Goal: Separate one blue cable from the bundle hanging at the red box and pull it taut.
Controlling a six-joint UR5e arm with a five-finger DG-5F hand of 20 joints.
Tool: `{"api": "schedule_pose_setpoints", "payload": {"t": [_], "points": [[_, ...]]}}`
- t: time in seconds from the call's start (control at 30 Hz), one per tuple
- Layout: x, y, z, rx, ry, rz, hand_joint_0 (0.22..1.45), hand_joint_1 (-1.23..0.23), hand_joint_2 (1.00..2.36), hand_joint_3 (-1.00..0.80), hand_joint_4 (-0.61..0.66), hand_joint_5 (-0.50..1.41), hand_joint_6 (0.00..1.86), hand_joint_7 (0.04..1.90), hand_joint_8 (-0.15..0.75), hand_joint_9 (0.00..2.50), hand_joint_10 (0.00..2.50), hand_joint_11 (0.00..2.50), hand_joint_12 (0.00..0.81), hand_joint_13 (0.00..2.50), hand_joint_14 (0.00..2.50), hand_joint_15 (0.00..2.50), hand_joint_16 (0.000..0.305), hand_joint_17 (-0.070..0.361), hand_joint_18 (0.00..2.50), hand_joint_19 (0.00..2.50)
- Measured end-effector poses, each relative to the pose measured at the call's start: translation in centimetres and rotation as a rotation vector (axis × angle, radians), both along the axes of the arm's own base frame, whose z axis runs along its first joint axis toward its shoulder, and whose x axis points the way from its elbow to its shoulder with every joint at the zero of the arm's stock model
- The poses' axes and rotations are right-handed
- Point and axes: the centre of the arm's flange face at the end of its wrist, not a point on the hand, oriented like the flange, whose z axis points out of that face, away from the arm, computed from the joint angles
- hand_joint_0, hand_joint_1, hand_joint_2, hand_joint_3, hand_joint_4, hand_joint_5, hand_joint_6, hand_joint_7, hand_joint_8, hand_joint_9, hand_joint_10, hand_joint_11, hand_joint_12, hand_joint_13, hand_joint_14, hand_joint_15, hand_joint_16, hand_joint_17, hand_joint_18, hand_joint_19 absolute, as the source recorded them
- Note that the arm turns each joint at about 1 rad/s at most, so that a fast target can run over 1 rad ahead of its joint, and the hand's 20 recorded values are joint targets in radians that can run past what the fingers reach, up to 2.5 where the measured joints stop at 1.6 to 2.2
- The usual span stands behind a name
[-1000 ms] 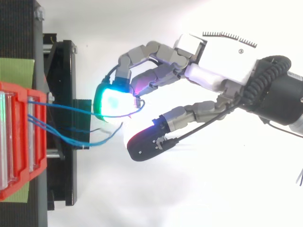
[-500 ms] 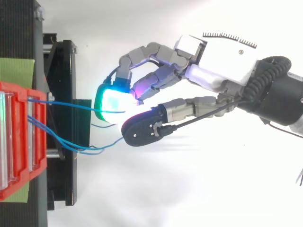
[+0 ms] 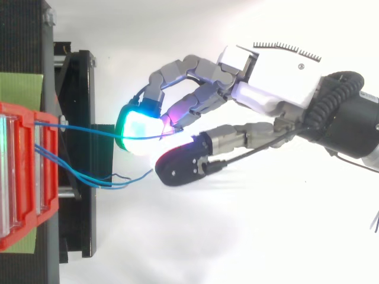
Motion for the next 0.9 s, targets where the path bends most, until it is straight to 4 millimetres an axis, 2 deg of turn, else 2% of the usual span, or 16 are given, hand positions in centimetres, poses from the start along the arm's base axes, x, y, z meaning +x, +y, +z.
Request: {"api": "schedule_pose_setpoints", "payload": {"t": [0.03, 0.1, 0.2, 0.33, 0.47, 0.53, 0.7, 0.9], "points": [[0.0, 0.01, 0.0, 0.0, 0.0, 0.0, 0.57, -0.46, 1.0, -0.5, -0.17, -0.23, 0.85, 0.9, 0.19, 1.03, 0.02, 1.31, 0.345, 0.82, 0.03, 0.69, 0.05, 0.112, 0.54, 0.55], [0.0, 0.08, 0.0, 0.0, 0.0, 0.001, 0.59, -0.48, 1.0, -0.5, -0.18, -0.22, 0.85, 0.9, 0.184, 1.04, 0.02, 1.32, 0.341, 0.83, 0.03, 0.69, 0.049, 0.111, 0.54, 0.55], [0.0, 0.1, -0.01, 0.0, 0.0, 0.001, 0.61, -0.57, 1.0, -0.5, -0.19, -0.22, 0.86, 0.91, 0.184, 1.04, 0.02, 1.33, 0.338, 0.83, 0.03, 0.7, 0.049, 0.11, 0.54, 0.55], [0.0, 0.1, 0.0, -0.001, 0.0, 0.001, 0.63, -0.65, 1.01, -0.44, -0.2, -0.22, 0.88, 0.94, 0.184, 1.08, 0.02, 1.35, 0.331, 0.85, 0.03, 0.72, 0.049, 0.11, 0.55, 0.55], [0.01, 0.11, 0.02, -0.001, 0.0, 0.002, 0.63, -0.66, 1.01, -0.44, -0.19, -0.22, 0.89, 0.94, 0.178, 1.08, 0.02, 1.35, 0.336, 0.86, 0.03, 0.72, 0.049, 0.11, 0.56, 0.54], [0.01, 0.11, 0.01, -0.001, 0.0, 0.002, 0.61, -0.62, 1.0, -0.5, -0.15, -0.22, 0.89, 0.9, 0.183, 1.08, 0.02, 1.35, 0.337, 0.86, 0.03, 0.72, 0.049, 0.111, 0.56, 0.55], [0.01, 0.11, 0.0, 0.001, -0.001, 0.001, 0.52, -0.48, 1.0, -0.5, -0.03, -0.22, 0.88, 0.86, 0.226, 1.13, 0.01, 1.37, 0.362, 0.87, 0.03, 0.73, 0.055, 0.124, 0.57, 0.55], [-0.03, -0.03, -0.02, 0.002, 0.001, -0.002, 0.47, -0.45, 1.0, -0.5, 0.02, -0.22, 0.88, 0.85, 0.255, 1.15, 0.01, 1.36, 0.387, 0.9, 0.02, 0.73, 0.06, 0.135, 0.59, 0.56]]}}
